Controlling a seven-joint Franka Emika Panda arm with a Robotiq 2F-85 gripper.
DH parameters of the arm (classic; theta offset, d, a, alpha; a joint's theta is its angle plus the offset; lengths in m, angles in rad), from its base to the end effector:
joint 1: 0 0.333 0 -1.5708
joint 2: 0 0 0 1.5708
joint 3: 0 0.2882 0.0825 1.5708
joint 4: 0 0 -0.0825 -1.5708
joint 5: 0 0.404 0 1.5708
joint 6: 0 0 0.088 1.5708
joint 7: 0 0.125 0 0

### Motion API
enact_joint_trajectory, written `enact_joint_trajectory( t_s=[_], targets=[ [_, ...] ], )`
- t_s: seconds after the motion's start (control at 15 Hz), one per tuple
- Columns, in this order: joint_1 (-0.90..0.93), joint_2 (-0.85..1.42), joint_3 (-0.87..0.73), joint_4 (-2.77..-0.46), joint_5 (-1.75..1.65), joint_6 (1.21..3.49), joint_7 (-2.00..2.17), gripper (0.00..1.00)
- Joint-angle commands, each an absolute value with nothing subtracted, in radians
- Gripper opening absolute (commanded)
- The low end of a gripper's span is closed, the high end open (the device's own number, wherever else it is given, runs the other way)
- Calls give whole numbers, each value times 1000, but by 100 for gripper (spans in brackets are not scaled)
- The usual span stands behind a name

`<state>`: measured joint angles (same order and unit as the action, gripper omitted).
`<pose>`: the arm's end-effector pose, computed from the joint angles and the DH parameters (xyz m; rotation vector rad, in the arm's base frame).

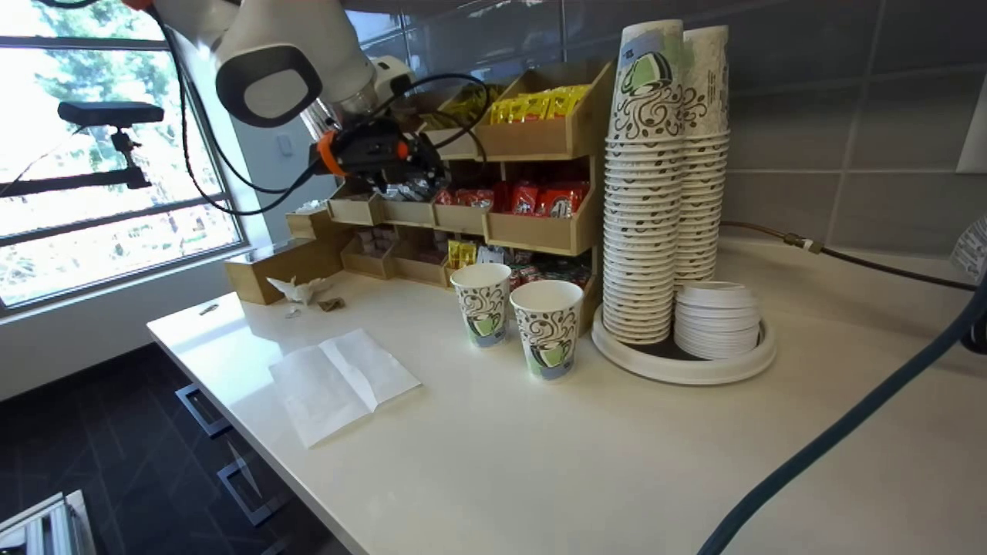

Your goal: Lift one tomato ketchup and put it on the kitchen countertop

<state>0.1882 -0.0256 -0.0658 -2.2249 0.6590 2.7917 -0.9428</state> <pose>0.5869 0.0475 0.3910 -2.7417 -0.7125 -0.9965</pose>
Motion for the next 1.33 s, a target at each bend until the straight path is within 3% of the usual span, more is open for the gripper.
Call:
enact_joint_trajectory(
  t_s=[0.0, 0.13, 0.27, 0.33, 0.4, 0.47, 1.13, 1.27],
  targets=[
    [192, 17, -66, -2180, 749, 2829, -1032, 100],
    [190, 34, -66, -2168, 781, 2841, -1076, 99],
    [186, 47, -65, -2157, 801, 2849, -1103, 92],
    [185, 53, -65, -2153, 805, 2852, -1112, 82],
    [184, 58, -64, -2150, 812, 2854, -1123, 86],
    [183, 64, -64, -2146, 821, 2857, -1136, 82],
    [181, 101, -51, -2120, 973, 2933, -1278, 86],
    [181, 106, -49, -2116, 1003, 2934, -1312, 60]
  ],
)
